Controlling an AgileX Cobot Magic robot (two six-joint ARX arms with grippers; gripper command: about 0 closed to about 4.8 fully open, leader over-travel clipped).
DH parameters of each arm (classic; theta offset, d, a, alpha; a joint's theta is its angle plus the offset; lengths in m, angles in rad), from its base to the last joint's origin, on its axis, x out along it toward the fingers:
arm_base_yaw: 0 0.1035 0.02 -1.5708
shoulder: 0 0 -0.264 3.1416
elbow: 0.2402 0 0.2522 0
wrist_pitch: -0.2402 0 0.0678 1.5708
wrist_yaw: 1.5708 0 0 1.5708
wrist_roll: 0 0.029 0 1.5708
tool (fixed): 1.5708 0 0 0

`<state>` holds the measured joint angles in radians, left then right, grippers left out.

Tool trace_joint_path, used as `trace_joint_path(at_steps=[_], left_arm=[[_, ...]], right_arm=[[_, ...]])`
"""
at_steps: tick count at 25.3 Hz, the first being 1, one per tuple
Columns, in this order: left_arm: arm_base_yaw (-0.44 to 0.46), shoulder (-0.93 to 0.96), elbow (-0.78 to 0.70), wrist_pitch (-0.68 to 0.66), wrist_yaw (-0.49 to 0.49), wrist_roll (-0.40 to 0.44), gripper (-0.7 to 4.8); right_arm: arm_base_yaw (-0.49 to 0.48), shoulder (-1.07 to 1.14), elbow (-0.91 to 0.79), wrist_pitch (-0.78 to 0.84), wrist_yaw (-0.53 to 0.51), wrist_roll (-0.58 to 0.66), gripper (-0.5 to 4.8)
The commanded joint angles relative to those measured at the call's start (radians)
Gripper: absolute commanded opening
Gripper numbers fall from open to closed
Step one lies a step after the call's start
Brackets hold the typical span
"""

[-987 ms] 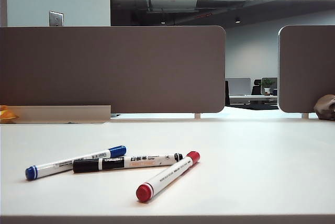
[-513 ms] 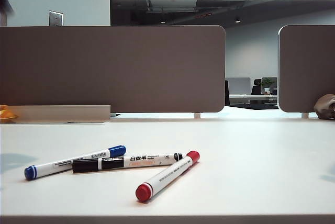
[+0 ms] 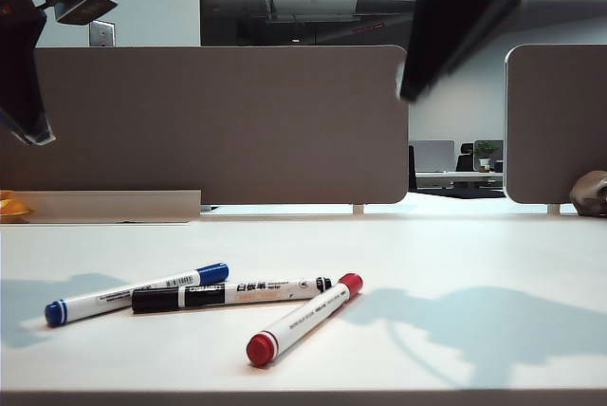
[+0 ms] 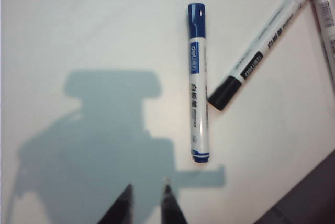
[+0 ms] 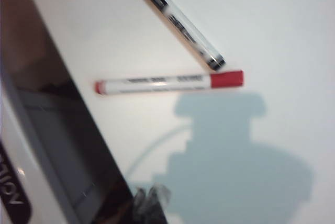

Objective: Pick up the markers one by one and line them up horizontally in a straight line on the table.

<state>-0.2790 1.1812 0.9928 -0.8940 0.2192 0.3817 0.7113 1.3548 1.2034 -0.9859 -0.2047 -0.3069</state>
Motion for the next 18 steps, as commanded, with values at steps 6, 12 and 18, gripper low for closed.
trace_joint_path(at_steps=[6,12,18], left_arm=[[0.001,-0.006,0.004,0.022,-0.057,0.002,-0.06],[0.005,-0.055,0.028,0.057,-0.111,-0.042,-0.06],[0.064,-0.137,0.113,0.066,-0.065,-0.122,-0.06]], right_arm=[[0.059,0.214,0.124,-0.112,0.126,-0.177,-0.01],[0.084,0.238,0.137,-0.069,0.126,-0.367,0.27],[0.101,0.251,0.137,-0.071,0.127,-0.539,0.55]])
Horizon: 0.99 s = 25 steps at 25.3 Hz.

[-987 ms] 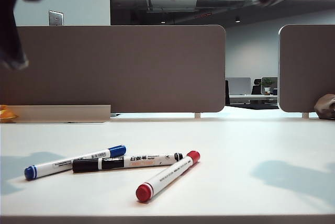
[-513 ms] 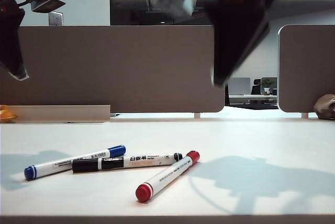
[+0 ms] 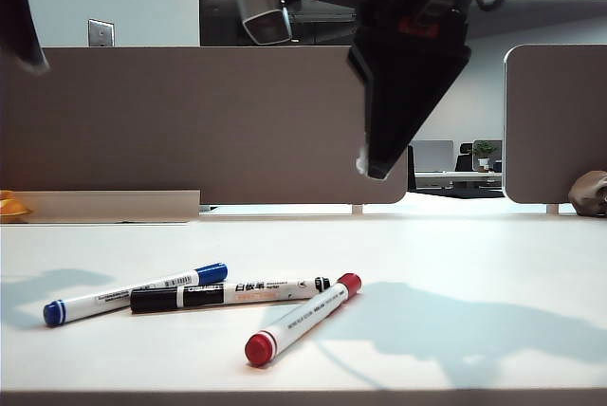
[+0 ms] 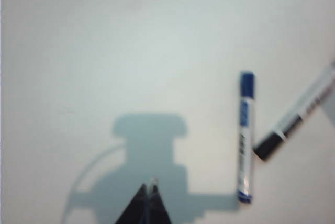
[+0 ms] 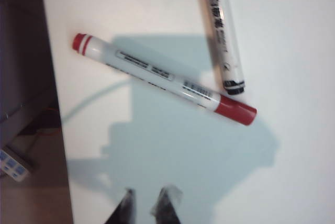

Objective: Pick up the markers one by one and line them up horizontally in a straight line on the table.

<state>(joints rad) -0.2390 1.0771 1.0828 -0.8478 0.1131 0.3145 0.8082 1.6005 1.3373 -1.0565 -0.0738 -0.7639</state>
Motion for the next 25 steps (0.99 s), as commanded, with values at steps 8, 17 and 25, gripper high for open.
trace_joint_path(at_steps=[8,17,25], left_arm=[[0.107,-0.160,0.031,-0.012,0.090,-0.087,-0.06],[0.107,-0.214,0.031,0.003,0.089,-0.177,-0.06],[0.107,-0.225,0.031,-0.014,0.093,-0.177,-0.06]], right_arm=[[0.068,0.097,0.003,-0.006,-0.010,-0.240,1.18],[0.126,0.177,0.004,0.057,0.031,-0.266,2.24],[0.134,0.190,0.006,0.087,0.069,-0.339,2.25]])
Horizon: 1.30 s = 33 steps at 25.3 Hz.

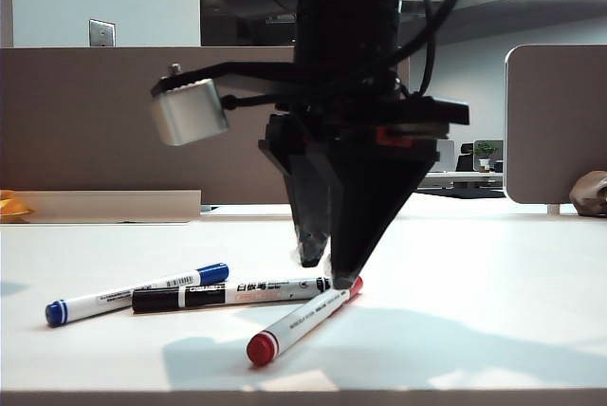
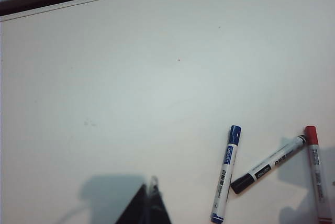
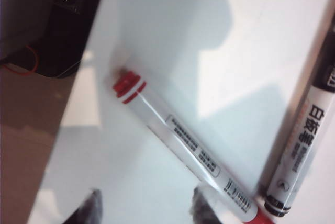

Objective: Pick up the markers one by one and line them up horizontally in a straight line on the table.

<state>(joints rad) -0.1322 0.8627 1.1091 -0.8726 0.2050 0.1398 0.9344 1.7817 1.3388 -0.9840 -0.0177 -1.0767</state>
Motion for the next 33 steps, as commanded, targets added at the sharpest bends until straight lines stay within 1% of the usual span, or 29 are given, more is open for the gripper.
trace_joint_path(at_steps=[1,2,10,16,18,20,21,22,28,33], left_arm=[[0.000,-0.012,0.004,0.011,0.001,-0.002,-0.06],[0.000,-0.018,0.004,0.010,0.001,-0.002,-0.06],[0.000,-0.055,0.004,0.004,-0.002,-0.002,-0.06],[0.000,-0.070,0.004,-0.005,-0.003,-0.001,-0.06],[0.000,-0.074,0.004,-0.010,-0.002,-0.001,-0.06],[0.000,-0.077,0.004,-0.011,-0.002,0.000,-0.06],[0.000,-0.077,0.004,-0.011,-0.002,0.000,-0.06],[0.000,-0.077,0.004,-0.013,-0.002,0.000,-0.06],[0.000,-0.087,0.004,-0.017,-0.003,0.003,-0.06],[0.000,-0.093,0.004,-0.022,-0.003,0.009,-0.06]], right_arm=[[0.007,0.018,0.005,0.020,0.027,-0.027,2.25],[0.007,0.029,0.005,0.024,0.044,-0.027,2.25],[0.007,0.084,0.005,0.097,0.046,-0.028,2.25],[0.006,0.097,0.006,0.116,0.046,-0.028,2.25],[0.006,0.103,0.006,0.120,0.054,-0.027,2.05],[0.006,0.106,0.006,0.122,0.084,-0.027,1.83],[0.005,0.106,0.006,0.121,0.100,-0.025,1.27],[0.004,0.106,0.006,0.122,0.109,-0.022,0.99],[-0.004,0.106,0.005,0.112,0.117,-0.002,0.94],[-0.037,0.106,0.005,0.059,0.136,0.004,0.94]])
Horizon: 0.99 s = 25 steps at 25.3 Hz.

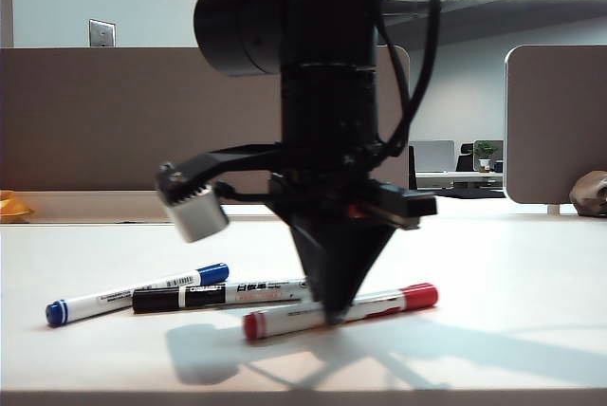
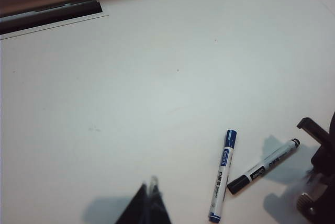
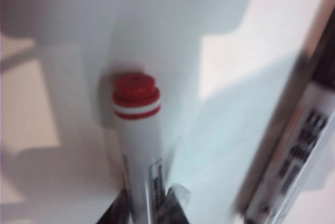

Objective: Pick up the markers one by one and line them up horizontally in a straight line on the table.

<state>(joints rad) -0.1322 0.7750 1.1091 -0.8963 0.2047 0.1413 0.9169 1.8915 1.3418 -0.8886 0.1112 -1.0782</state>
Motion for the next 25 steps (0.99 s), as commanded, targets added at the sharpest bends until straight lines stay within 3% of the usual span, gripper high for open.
trace_joint_path(at_steps=[1,15,25], left_arm=[[0.000,-0.005,0.004,0.000,-0.002,0.008,-0.06],[0.000,-0.006,0.004,-0.008,-0.002,0.008,-0.06],[0.000,-0.005,0.004,-0.008,-0.003,0.008,-0.06]], right_arm=[[-0.026,-0.003,0.002,-0.047,0.007,0.007,0.94],[-0.163,-0.003,0.001,-0.035,0.089,0.013,0.94],[-0.236,-0.003,0.001,-0.015,0.076,0.013,0.94]])
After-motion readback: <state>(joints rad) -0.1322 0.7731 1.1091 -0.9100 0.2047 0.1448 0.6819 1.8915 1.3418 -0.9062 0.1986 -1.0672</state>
